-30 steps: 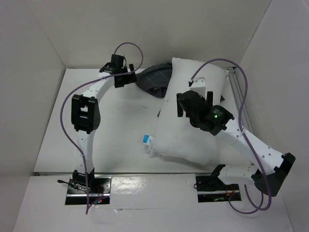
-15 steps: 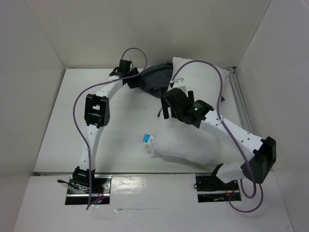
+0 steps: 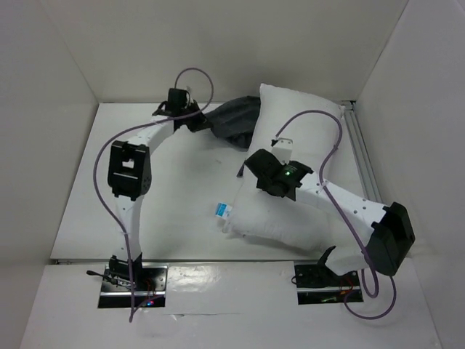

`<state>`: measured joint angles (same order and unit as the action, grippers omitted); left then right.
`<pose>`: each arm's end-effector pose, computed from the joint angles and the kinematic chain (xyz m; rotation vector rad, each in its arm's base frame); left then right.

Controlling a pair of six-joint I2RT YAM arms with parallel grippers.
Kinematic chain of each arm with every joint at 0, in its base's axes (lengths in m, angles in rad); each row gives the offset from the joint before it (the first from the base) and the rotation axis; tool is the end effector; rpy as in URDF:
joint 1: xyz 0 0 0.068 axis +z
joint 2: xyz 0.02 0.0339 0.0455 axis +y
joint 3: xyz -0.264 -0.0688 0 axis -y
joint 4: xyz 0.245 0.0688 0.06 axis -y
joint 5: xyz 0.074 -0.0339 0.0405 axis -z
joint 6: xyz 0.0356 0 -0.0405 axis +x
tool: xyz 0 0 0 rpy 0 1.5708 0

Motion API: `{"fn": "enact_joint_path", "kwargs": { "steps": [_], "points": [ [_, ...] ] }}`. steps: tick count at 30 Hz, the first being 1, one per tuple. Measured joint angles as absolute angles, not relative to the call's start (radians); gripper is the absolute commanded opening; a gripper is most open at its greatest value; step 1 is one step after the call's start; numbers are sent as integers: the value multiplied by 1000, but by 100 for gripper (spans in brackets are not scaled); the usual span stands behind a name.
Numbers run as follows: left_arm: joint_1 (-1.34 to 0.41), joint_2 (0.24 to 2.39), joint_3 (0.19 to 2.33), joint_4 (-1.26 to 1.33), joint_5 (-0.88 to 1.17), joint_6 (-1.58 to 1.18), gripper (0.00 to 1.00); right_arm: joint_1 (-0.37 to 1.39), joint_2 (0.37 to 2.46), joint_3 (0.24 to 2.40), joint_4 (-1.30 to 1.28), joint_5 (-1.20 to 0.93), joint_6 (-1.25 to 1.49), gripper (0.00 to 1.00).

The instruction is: Put the pillow into the pillowcase

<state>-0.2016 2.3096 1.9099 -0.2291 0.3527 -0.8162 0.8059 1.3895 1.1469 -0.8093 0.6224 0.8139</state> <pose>0.5204 -0.1189 0.2054 -0.4995 2.2678 -0.9337 0.2059 0.1845 0.2832 0.2097 2.3457 -0.0694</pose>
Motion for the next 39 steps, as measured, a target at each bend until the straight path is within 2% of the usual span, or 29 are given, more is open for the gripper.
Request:
{"fn": "enact_joint_path", "kwargs": {
  "steps": [4, 9, 13, 18, 19, 22, 23, 31, 36, 37, 38, 39],
  "points": [
    [-148, 2030, 1823, -207, 352, -812, 0, 741, 1341, 1071, -735, 575, 807, 0],
    [4, 1708, 1791, -214, 361, -761, 0, 692, 1262, 1095, -727, 567, 640, 0],
    [144, 1563, 1784, -269, 350, -710, 0, 665, 1172, 1144, -678, 566, 448, 0],
    [268, 1412, 1604, -315, 344, -701, 0, 668, 1137, 1169, -644, 540, 284, 0],
    [279, 1400, 1573, -326, 346, -701, 0, 666, 1141, 1169, -656, 546, 278, 11],
    [288, 1398, 1514, -346, 364, -703, 0, 655, 1198, 1198, -720, 556, 280, 91],
    [287, 1405, 1502, -356, 378, -704, 0, 658, 1218, 1207, -725, 547, 271, 100],
    [286, 1415, 1498, -367, 426, -706, 0, 781, 1306, 1356, -687, 492, 244, 100],
    [286, 1411, 1498, -366, 428, -705, 0, 789, 1579, 1485, -599, 471, 223, 100],
    [286, 1409, 1498, -366, 428, -705, 0, 785, 1649, 1493, -579, 464, 222, 97],
    [286, 1408, 1498, -367, 428, -705, 0, 780, 1695, 1496, -558, 455, 221, 52],
    [286, 1407, 1498, -366, 428, -705, 0, 770, 1780, 1496, -552, 450, 218, 28]
  ]
}}
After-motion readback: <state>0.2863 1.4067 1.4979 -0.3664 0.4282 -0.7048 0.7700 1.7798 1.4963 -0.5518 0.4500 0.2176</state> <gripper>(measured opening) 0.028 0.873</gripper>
